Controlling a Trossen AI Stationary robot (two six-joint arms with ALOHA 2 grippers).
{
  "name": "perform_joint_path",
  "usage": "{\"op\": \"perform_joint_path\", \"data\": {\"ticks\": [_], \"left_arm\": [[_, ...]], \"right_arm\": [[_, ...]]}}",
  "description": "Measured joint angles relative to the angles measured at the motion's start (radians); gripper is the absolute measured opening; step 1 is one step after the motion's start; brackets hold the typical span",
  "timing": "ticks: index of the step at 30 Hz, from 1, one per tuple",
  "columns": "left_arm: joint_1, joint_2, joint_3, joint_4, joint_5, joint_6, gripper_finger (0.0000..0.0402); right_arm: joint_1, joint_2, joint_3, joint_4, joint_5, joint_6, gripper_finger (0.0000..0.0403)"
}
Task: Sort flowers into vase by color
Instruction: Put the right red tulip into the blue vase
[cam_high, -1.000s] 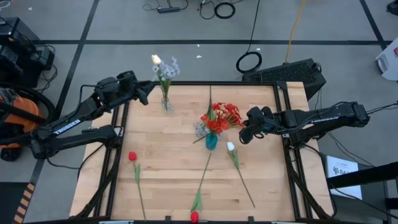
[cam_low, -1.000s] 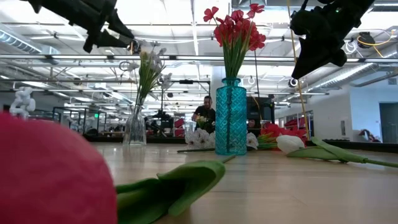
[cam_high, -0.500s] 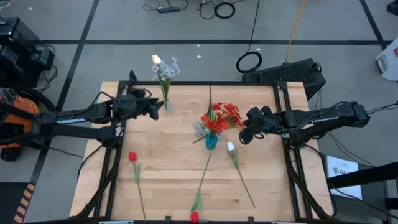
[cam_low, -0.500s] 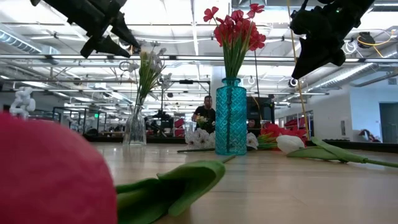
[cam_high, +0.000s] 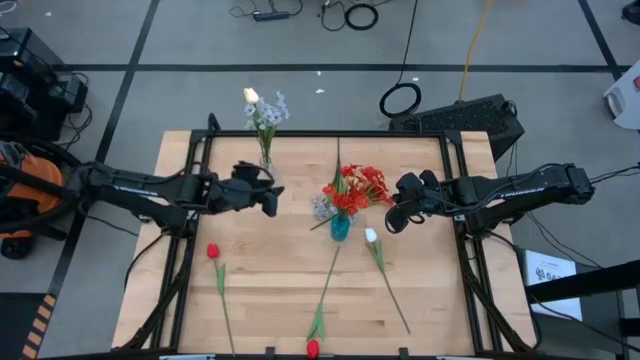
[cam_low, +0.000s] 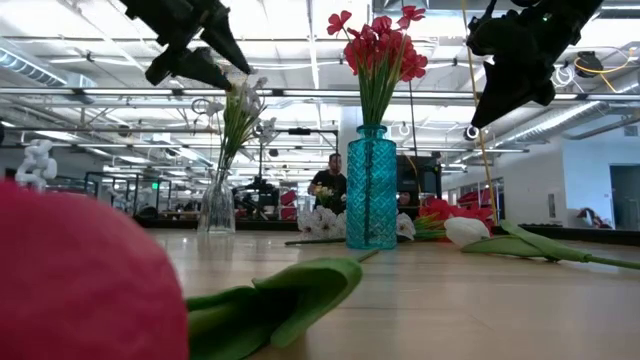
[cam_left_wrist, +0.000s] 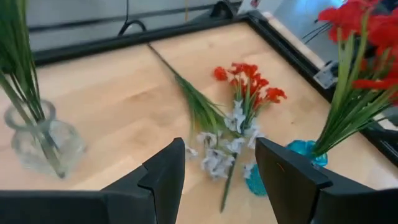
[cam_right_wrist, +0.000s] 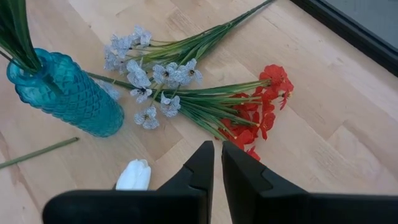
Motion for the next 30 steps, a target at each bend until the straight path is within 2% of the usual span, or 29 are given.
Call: {"op": "perform_joint_path", "data": {"ticks": [4,9,12,16,24,30], "left_arm": [[-0.032,0.082,0.09,-0.168,0.012,-0.123,0.02],[-0.072,0.192,0.212,-0.504,0.101,-0.476,0.02],[-0.1,0.238,0.231,-0.612,0.176,-0.64,0.02],[-0.152,0.295,0.222,-0.636,0.269,-0.742,0.02],[-0.283,0.385,0.221,-0.653,0.348,-0.857,0.02],[-0.324,0.4,0.221,-0.624,0.345,-0.901,0.02]], "right_arm": [[0.0,0.0,0.0,0.0,0.0,0.006,0.0025],[0.0,0.0,0.0,0.0,-0.032,-0.007,0.0025],[0.0,0.0,0.0,-0.001,-0.056,-0.035,0.0025],[0.0,0.0,0.0,-0.013,-0.055,-0.057,0.0025],[0.0,0.0,0.0,-0.057,-0.057,-0.074,0.0025],[0.0,0.0,0.0,-0.094,-0.203,-0.12,0.0025]]}}
